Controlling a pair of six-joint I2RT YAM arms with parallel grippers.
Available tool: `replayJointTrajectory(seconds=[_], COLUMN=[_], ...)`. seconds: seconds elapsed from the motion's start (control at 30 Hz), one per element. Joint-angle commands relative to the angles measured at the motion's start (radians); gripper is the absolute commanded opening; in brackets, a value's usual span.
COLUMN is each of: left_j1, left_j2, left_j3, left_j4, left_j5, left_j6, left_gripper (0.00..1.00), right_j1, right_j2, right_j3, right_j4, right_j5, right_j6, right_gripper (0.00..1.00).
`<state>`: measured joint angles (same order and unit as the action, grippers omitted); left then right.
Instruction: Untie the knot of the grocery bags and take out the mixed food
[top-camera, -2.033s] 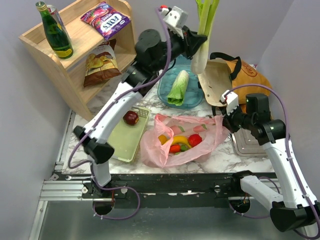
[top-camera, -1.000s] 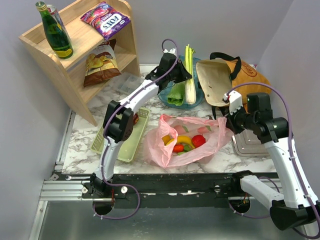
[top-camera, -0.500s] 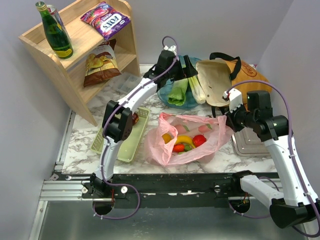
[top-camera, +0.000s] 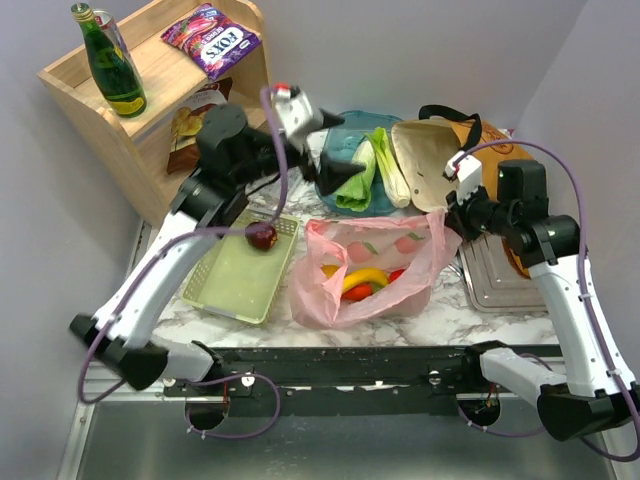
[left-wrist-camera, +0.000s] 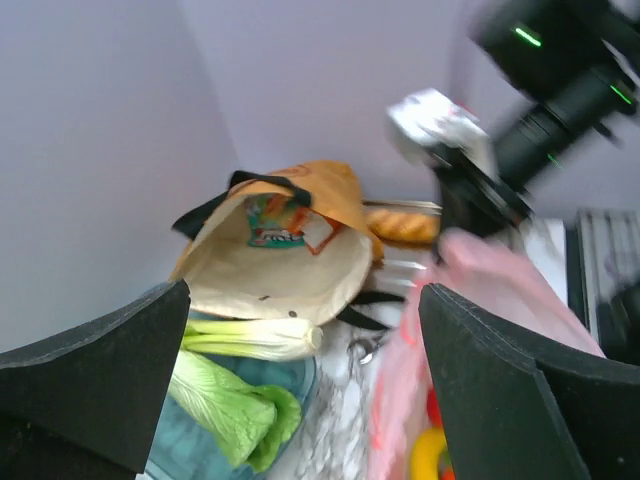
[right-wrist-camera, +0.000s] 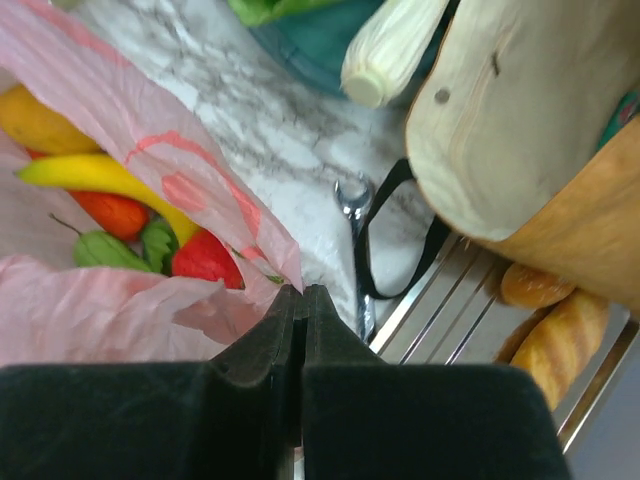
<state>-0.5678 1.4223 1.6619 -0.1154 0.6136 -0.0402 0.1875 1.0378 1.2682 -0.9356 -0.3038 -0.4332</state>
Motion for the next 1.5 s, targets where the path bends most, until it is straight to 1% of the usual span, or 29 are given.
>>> replayJointTrajectory(seconds=[0.0,0.07,0.13,0.23,0.33,0.43,0.5,0.6,0.73,0.83,0.87,0.93,1.03,1.1,1.13,1.17,1.23,1.3,1.4,1.47], left_j1=[-0.090,-0.153,-0.232,-0.310,-0.378,-0.425,-0.450,-0.455,-0.422,-0.360,-0.340,-0.286,-0.240,-0.245,-0.249,-0.255,-0.265,-0.314,-0.432,-0.475], left_j2=[-0.162,-0.234,-0.283,-0.301,-0.281,-0.265,-0.255,-0.257,-0.306,-0.368,-0.393,-0.433,-0.442,-0.421,-0.407,-0.385,-0.331,-0.269,-0.174,-0.102], left_j3=[-0.210,-0.308,-0.396,-0.491,-0.536,-0.583,-0.613,-0.672,-0.770,-0.837,-0.839,-0.783,-0.596,-0.470,-0.416,-0.350,-0.238,-0.174,-0.198,-0.238], left_j4=[-0.311,-0.374,-0.388,-0.393,-0.407,-0.387,-0.397,-0.460,-0.650,-0.782,-0.832,-0.888,-0.917,-0.933,-0.909,-0.862,-0.787,-0.729,-0.617,-0.530], left_j5=[0.174,0.132,0.071,0.016,-0.040,-0.087,-0.109,-0.146,-0.173,-0.167,-0.160,-0.089,0.046,0.097,0.119,0.133,0.162,0.130,-0.023,-0.073], left_j6=[0.577,0.697,0.761,0.791,0.796,0.786,0.816,0.911,1.107,1.231,1.258,1.256,1.145,1.098,1.051,0.974,0.839,0.762,0.737,0.734], left_gripper=[0.98,0.98,0.93,0.83,0.72,0.65,0.60,0.47,0.31,0.24,0.24,0.28,0.50,0.54,0.54,0.53,0.50,0.46,0.40,0.34], right_j1=[-0.004,-0.005,-0.004,-0.004,-0.004,-0.003,-0.003,-0.003,-0.004,-0.003,-0.003,-0.003,-0.003,-0.003,-0.003,-0.004,-0.003,-0.003,-0.003,-0.003], right_j2=[-0.001,-0.010,-0.024,-0.044,-0.063,-0.072,-0.076,-0.073,-0.081,-0.100,-0.103,-0.106,-0.107,-0.103,-0.098,-0.093,-0.078,-0.064,-0.036,-0.014], right_j3=[0.122,0.136,0.098,-0.025,-0.147,-0.199,-0.199,-0.166,-0.130,-0.133,-0.136,-0.145,-0.154,-0.155,-0.155,-0.155,-0.153,-0.150,-0.147,-0.142], right_j4=[0.011,-0.025,-0.059,-0.099,-0.099,-0.099,-0.098,-0.119,-0.158,-0.179,-0.186,-0.194,-0.191,-0.183,-0.184,-0.183,-0.190,-0.198,-0.206,-0.218], right_j5=[-0.081,-0.124,-0.162,-0.171,-0.137,-0.121,-0.126,-0.159,-0.196,-0.231,-0.241,-0.259,-0.277,-0.280,-0.282,-0.284,-0.291,-0.297,-0.306,-0.311], right_j6=[-0.050,-0.073,-0.104,-0.161,-0.209,-0.235,-0.224,-0.201,-0.174,-0.147,-0.135,-0.116,-0.100,-0.097,-0.098,-0.098,-0.102,-0.103,-0.098,-0.090], right_gripper=[0.01,0.01,0.01,0.01,0.01,0.01,0.01,0.01,0.01,0.01,0.01,0.01,0.01,0.01,0.01,0.01,0.01,0.01,0.01,0.01])
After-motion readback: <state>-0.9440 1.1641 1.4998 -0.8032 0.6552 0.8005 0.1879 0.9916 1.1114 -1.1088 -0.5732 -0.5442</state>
